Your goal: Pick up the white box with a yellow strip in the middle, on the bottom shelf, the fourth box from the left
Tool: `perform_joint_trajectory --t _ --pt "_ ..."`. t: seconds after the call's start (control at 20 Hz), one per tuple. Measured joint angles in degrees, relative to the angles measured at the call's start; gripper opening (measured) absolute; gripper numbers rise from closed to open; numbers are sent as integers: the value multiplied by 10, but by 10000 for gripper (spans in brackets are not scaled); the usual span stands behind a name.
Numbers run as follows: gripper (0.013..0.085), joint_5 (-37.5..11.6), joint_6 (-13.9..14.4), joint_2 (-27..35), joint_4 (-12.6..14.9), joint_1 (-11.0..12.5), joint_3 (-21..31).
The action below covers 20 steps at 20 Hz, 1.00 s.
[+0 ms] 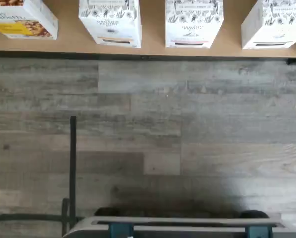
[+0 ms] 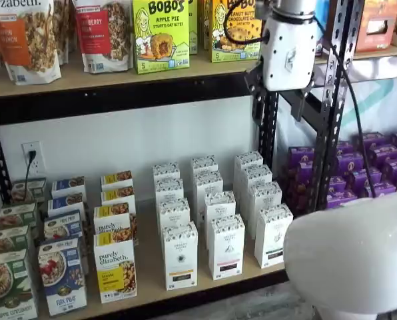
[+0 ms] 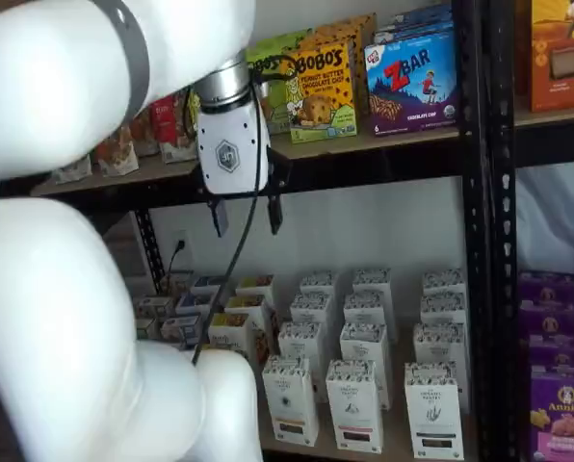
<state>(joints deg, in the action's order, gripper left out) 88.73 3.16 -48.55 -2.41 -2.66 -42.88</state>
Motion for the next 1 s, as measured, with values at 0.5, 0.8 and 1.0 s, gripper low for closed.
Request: perform_joint_trajectory --t 0.5,0.8,1.0 --pt "850 -117 51 34 13 -52 76" --pt "850 -184 74 77 11 -77 106" --pt "850 -220 87 96 14 -89 119"
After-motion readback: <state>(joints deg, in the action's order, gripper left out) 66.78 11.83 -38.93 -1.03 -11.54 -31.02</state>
